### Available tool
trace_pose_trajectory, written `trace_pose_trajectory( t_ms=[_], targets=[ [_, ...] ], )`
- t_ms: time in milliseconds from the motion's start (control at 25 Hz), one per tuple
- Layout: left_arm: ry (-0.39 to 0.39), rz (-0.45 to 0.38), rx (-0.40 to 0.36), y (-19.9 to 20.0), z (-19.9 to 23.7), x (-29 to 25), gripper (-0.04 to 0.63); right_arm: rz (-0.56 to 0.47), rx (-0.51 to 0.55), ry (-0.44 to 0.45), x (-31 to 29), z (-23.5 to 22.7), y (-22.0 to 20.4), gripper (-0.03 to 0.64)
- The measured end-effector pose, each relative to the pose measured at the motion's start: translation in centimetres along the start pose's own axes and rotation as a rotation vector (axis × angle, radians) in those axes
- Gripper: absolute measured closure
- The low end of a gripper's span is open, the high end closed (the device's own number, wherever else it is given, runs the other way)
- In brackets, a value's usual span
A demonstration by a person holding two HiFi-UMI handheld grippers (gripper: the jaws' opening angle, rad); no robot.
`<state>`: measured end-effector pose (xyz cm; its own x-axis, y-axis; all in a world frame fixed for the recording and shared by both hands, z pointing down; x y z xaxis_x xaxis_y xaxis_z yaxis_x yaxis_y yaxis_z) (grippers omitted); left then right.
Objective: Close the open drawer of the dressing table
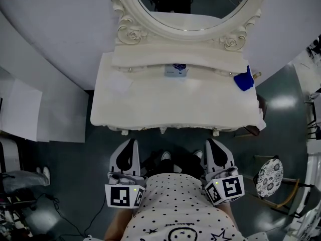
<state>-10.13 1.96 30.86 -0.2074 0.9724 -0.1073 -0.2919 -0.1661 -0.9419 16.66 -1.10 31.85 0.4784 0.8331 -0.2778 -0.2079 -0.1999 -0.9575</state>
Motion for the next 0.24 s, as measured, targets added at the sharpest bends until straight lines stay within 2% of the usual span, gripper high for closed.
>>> trace_pose_trajectory(
  t_ms=[240],
  targets=[
    [-0.001,0.004,0.002,-0.19,0.0,-0.09,0.585,0.006,-0.002,-0.008,0.18,-0.19,-0.3,0.609]
  ],
)
Point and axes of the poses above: the fingertips, and each gripper's own axes: x backward along the fingers, z to its left, y out of its top, the point moved 7 cm from there along x, backward along the fingers, and after that the axes turned 14 degrees about x, right-handed, at the moved point
